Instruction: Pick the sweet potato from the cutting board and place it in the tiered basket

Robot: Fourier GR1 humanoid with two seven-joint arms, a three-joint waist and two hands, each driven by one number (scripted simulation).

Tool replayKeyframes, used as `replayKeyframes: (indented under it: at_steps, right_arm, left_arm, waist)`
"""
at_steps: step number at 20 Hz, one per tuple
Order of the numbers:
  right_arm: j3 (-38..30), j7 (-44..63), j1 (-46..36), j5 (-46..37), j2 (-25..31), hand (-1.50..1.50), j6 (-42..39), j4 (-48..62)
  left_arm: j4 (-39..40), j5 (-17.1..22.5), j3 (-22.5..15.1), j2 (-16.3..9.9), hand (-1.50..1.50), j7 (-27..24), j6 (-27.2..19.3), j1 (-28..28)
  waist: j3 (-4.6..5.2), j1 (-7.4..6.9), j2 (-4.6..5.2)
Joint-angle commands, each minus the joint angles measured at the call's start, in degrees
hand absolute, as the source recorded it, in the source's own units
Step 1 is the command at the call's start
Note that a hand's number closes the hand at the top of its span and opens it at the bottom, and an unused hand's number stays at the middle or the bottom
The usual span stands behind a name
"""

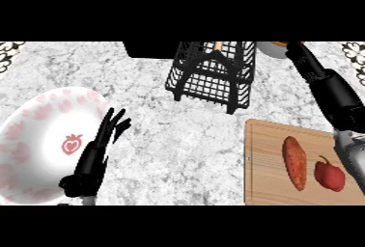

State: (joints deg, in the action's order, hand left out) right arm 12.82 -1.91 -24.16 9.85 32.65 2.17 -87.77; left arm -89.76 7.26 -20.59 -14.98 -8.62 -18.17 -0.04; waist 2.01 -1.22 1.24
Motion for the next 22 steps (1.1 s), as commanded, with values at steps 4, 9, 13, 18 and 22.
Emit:
replayKeyframes:
  at_steps: [4, 9, 13, 18, 22]
  right_arm:
    - [-2.01, 9.49, 0.56, 2.93, -10.82, -1.5, 9.69, 8.47]
    - [-3.57, 8.95, 4.69, 1.96, -20.35, -1.5, 21.12, 16.02]
    - [-5.54, -2.39, 6.81, -0.56, -21.24, -1.5, 21.19, 13.63]
    - [-0.57, 12.78, 6.21, -10.31, -8.37, -1.5, 20.48, 3.37]
    - [4.86, 26.8, 4.86, -18.22, 4.46, -1.5, 13.06, 2.01]
  left_arm:
    - [5.32, 2.17, 2.01, -1.16, 0.0, 1.06, 4.74, -4.28]
    - [8.02, 6.11, 2.87, -2.54, 0.0, 2.94, 10.52, -5.33]
    - [10.74, 6.07, 4.41, -1.44, 0.0, 0.8, 13.66, -5.71]
    - [13.51, 6.15, 6.32, -2.04, 0.0, 0.45, 14.16, -7.1]
    - [12.26, 6.08, 6.07, -2.19, 0.0, 1.29, 13.36, -6.58]
  waist:
    - [-1.94, 1.41, -0.67]
    - [-2.04, 1.18, -0.51]
    - [-2.01, 1.28, -1.21]
    - [-1.88, 1.97, -1.43]
    - [-1.47, 2.5, -1.97]
